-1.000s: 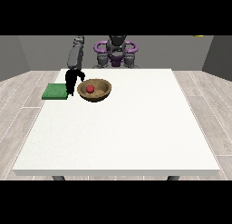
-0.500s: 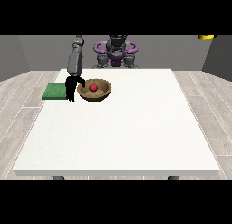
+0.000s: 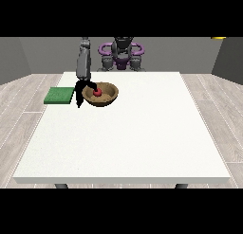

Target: Pick the cup and pour the ball into the bowl, then pick the bowl and place it on the pad

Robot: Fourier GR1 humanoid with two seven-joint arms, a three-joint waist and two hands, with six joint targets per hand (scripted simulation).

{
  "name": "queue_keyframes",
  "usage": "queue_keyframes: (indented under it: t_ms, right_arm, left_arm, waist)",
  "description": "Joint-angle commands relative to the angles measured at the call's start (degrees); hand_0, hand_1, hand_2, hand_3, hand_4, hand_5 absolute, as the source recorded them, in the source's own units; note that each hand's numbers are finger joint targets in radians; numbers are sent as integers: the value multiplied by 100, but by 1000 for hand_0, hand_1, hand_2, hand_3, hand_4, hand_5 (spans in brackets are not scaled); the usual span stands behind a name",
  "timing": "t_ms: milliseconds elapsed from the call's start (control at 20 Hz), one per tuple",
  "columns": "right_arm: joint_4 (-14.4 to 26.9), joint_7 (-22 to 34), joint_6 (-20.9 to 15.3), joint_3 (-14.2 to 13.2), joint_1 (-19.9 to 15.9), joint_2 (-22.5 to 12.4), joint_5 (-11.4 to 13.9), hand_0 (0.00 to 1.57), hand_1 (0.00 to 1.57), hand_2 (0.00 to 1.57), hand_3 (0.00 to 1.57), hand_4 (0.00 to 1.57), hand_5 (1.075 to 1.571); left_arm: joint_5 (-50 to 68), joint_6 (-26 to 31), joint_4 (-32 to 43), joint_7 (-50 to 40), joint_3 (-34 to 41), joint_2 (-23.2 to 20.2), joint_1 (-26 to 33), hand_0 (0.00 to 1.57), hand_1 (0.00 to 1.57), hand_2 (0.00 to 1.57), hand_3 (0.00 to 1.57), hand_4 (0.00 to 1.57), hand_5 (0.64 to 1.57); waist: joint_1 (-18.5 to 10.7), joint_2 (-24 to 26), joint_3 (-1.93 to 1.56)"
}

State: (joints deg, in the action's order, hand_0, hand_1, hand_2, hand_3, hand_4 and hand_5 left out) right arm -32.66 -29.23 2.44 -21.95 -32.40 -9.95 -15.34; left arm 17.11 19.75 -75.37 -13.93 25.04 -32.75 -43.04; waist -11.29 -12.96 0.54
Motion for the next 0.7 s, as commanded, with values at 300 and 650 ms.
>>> queue_keyframes:
  t_ms: [300,650]
  right_arm:
    - [682,447,-912,43,625,-321,377,1571,1571,1571,1545,913,1470]
    - [332,822,-1476,173,557,-881,618,1571,1571,1571,1365,960,1536]
  left_arm:
    - [384,146,-170,-132,238,-308,-129,0,0,0,0,1024,1537]
    - [562,325,-25,-46,289,-286,-56,0,0,0,0,1143,1520]
  waist:
    - [-169,-375,-53]
    - [-322,-426,-40]
